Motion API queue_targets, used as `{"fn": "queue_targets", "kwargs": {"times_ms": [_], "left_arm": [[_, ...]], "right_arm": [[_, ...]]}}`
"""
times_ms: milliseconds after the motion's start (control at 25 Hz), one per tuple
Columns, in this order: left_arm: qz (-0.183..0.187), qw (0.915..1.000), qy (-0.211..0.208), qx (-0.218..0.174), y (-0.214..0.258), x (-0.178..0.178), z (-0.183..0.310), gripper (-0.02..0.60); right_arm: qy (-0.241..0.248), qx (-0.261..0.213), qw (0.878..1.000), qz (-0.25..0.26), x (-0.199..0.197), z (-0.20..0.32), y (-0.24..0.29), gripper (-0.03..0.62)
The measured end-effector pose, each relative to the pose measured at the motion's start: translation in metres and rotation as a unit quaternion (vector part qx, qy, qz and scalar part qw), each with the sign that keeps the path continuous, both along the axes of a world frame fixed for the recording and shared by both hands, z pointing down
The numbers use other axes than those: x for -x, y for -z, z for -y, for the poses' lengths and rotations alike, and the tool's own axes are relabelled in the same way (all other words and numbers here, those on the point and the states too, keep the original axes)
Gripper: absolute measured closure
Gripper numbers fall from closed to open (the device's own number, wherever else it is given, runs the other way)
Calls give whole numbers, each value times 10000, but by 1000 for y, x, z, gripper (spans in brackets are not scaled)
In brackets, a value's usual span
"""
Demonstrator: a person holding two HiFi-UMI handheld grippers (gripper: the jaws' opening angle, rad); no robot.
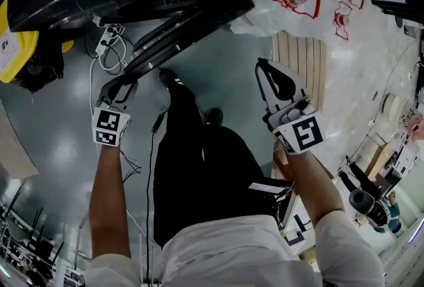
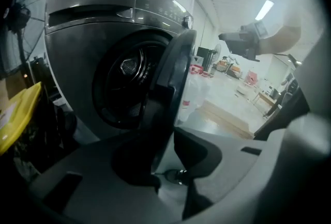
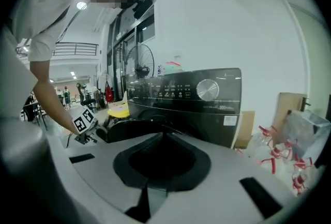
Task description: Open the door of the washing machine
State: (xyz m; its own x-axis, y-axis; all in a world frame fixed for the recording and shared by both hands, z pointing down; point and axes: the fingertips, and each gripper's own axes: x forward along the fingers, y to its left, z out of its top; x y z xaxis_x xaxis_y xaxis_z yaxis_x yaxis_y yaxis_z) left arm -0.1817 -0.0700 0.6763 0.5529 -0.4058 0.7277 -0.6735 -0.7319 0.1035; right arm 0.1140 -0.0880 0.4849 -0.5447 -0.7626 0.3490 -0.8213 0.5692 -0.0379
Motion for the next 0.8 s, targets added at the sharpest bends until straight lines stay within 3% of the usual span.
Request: {"fn": "queue_targets", "kwargs": {"times_ms": [240,440,800], "left_arm": [[-133,9964,758,360,0,-42,-73,476],[-349,9883,1381,546,3,-80,-120,476],[-651,9841,1456,784,3,-165,-188,477]], "right_arm": [[47,-159,9998,-134,-47,-78,18,554],[-326,-254,9991,-72,-88,-137,37,554],[-1233,-149,9922,70,-137,-215,30,554]]}}
